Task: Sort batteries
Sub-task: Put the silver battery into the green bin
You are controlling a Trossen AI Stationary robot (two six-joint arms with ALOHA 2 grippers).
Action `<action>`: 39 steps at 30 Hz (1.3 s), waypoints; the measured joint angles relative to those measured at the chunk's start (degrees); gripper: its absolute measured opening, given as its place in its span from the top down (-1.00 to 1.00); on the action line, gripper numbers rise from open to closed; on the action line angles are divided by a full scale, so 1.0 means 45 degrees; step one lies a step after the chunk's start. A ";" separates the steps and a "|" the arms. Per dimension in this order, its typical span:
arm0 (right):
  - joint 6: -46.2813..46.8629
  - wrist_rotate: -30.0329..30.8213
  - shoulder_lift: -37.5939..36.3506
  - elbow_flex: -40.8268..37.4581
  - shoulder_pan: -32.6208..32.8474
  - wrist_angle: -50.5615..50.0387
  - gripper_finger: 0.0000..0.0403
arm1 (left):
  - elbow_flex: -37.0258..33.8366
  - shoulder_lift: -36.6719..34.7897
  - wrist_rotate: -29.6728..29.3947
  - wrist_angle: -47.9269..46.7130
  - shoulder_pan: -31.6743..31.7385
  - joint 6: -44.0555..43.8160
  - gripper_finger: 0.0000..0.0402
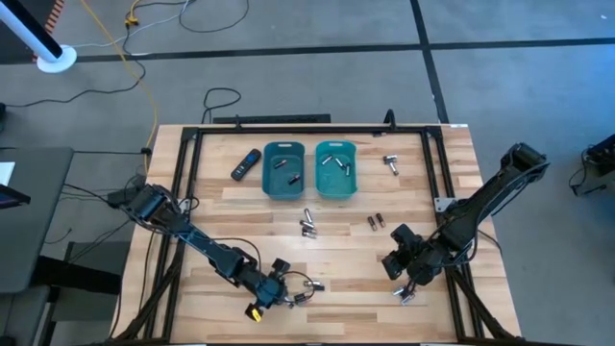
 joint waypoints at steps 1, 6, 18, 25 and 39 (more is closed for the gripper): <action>-0.0006 0.0000 -0.0003 0.0000 0.0000 0.0001 0.45 | 0.0000 0.0002 0.0005 -0.0030 -0.0031 -0.0005 0.57; -0.0203 0.0000 -0.0003 0.0000 0.0000 -0.0081 0.45 | 0.0000 0.0013 0.0058 -0.0297 -0.0146 -0.0258 0.80; -0.1374 0.0000 -0.0001 0.0000 0.0000 -0.0097 0.45 | -0.0063 -0.0850 0.0143 -0.0964 -0.0308 -0.3682 0.80; -0.2466 -0.0005 0.0002 0.0000 0.0005 -0.0083 0.45 | -0.0087 -0.3099 -0.1336 -0.4576 -0.0196 -0.6259 0.80; -0.3006 -0.0010 0.0002 0.0000 -0.0088 -0.0097 0.45 | -0.0058 -0.6101 -0.2302 -0.4632 0.5723 -0.5037 0.80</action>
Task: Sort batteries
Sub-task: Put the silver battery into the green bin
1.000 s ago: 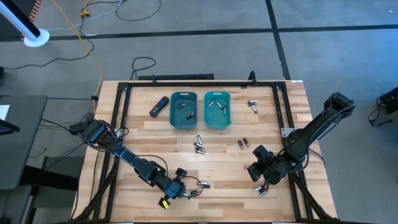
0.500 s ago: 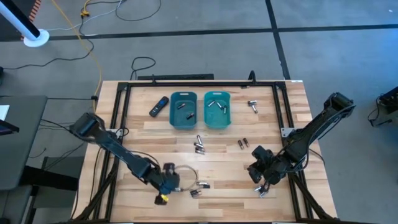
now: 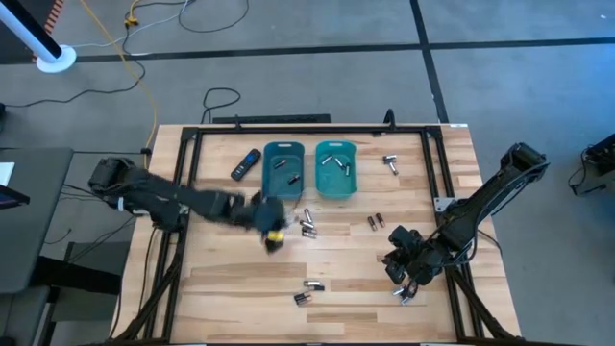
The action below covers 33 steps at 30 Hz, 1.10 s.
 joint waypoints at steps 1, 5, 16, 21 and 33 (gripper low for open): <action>0.0101 -0.0009 -0.0001 -0.0004 -0.0061 -0.0009 0.45 | 0.0034 0.0112 0.0643 0.0410 0.0727 0.0575 0.80; 0.0854 -0.0005 -0.0005 -0.0005 -0.0640 -0.0059 0.45 | 0.1440 0.1100 0.2443 0.0352 0.3257 0.2723 0.80; 0.1796 0.0005 -0.0005 -0.0005 -0.3109 0.0117 0.45 | 1.0361 0.7075 0.4001 -0.4594 0.6286 0.8693 0.80; 0.1908 0.0010 0.0000 -0.0010 -0.3948 0.0380 0.45 | 1.3774 0.9862 0.3994 -0.7361 0.6514 0.9454 0.80; 0.2229 0.0015 -0.0005 -0.0010 -0.4575 0.0999 0.45 | 1.7185 1.2896 0.3983 -0.9418 0.6261 0.9290 0.67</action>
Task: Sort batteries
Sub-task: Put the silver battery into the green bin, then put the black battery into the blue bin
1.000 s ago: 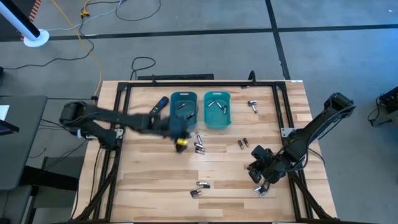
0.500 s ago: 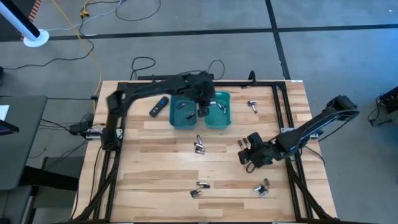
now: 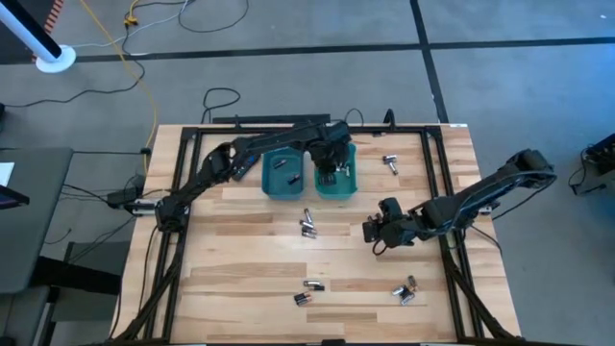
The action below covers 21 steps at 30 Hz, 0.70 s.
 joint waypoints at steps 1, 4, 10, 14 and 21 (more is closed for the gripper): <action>0.0086 0.0000 0.0000 0.0000 0.0000 -0.0008 0.45 | -0.0025 -0.0023 0.0000 -0.0002 -0.0011 0.0009 0.61; 0.0210 0.0000 0.0000 0.0000 0.0005 -0.0006 0.45 | -0.0025 -0.0058 0.0000 0.0034 -0.0015 0.0039 0.41; 0.0236 0.0000 0.0000 0.0000 0.0000 0.0006 0.45 | -0.0044 -0.0039 -0.0044 -0.0068 -0.0010 -0.0366 0.23; 0.0237 0.0000 0.0000 0.0000 0.0000 0.0054 0.45 | 0.0245 -0.0179 -0.0116 -0.0757 -0.0010 -0.0315 0.22; 0.0096 0.0010 0.0000 0.0000 0.0000 -0.0025 0.45 | 0.0743 -0.1063 -0.0156 -0.0894 0.0151 -0.1729 0.24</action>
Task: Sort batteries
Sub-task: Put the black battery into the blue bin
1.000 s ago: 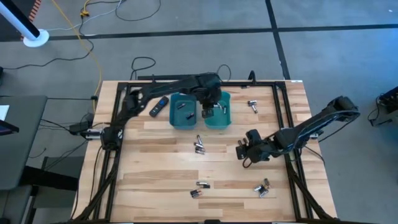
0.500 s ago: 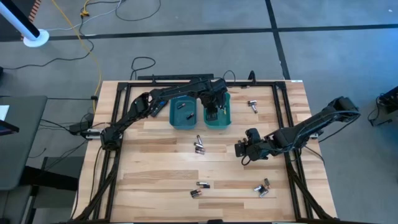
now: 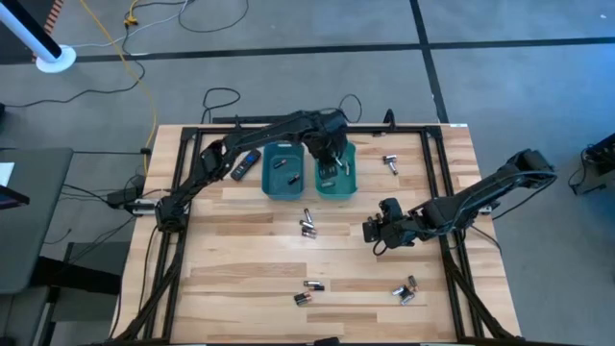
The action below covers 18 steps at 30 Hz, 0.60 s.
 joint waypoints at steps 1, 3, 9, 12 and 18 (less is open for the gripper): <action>-0.0111 0.0000 0.0000 0.0000 0.0000 -0.0036 0.45 | 0.0000 -0.0187 -0.0011 -0.0029 0.0005 -0.0276 0.24; -0.0443 0.0002 0.0000 0.0000 0.0000 -0.0030 0.45 | 0.0000 -0.0652 -0.0021 -0.0167 -0.0007 -0.1052 0.24; -0.1295 0.0010 0.0000 0.0000 0.0179 -0.0026 0.45 | 0.0010 -0.1848 -0.1261 -0.0920 -0.0815 -0.3257 0.24; -0.1723 0.0010 0.0000 0.0001 0.0514 -0.0017 0.45 | 0.0010 -0.2198 -0.2672 -0.1511 -0.1741 -0.4054 0.24; -0.2730 0.0005 0.0000 0.0005 0.1573 -0.0022 0.45 | 0.0010 -0.2399 -0.3119 -0.2595 -0.3854 -0.4564 0.24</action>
